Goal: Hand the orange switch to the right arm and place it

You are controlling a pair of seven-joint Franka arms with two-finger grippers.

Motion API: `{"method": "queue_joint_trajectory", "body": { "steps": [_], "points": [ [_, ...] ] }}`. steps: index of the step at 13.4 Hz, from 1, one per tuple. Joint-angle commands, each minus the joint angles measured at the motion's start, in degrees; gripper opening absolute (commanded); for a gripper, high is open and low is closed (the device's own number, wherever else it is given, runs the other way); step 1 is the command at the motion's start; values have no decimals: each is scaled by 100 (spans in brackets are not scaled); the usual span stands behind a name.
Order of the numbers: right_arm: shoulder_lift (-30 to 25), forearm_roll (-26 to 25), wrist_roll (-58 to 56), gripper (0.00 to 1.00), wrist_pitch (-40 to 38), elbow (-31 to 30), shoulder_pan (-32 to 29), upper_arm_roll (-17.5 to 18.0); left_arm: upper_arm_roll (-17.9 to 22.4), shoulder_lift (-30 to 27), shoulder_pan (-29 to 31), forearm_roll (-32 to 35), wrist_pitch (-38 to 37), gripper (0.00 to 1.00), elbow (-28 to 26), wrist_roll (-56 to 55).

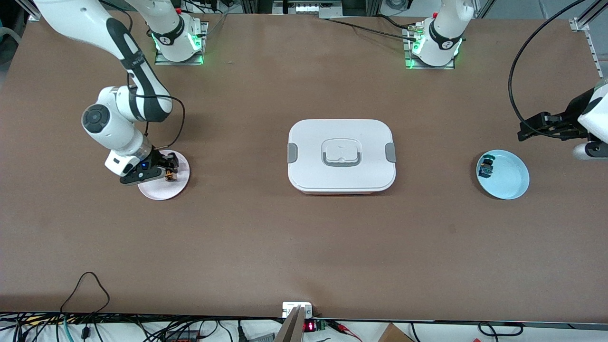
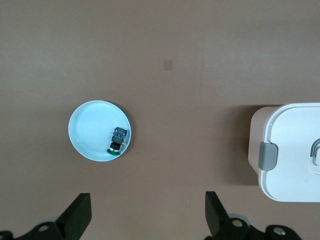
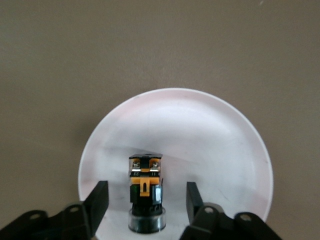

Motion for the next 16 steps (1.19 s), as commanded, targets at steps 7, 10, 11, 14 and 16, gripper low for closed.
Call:
{"method": "queue_joint_trajectory", "body": {
  "steps": [7, 10, 11, 14, 16],
  "points": [
    [-1490, 109, 116, 100, -4366, 2326, -221, -320, 94, -579, -76, 5, 553, 100, -881, 85],
    [-1499, 91, 80, 100, -5614, 3451, -221, -365, 103, -500, -85, -13, 518, 100, -698, 94],
    [-1490, 91, 80, 100, -5889, 3673, -221, -365, 129, -456, -67, -74, 518, 100, -653, 129],
    [-1455, 91, -34, 100, -5971, 3789, -230, -373, 94, -429, -102, -4, 518, 100, -644, 112],
    [-1428, 91, -34, 100, -5962, 3798, -230, -373, 94, -412, -85, -4, 500, 100, -644, 138]
  ]
}}
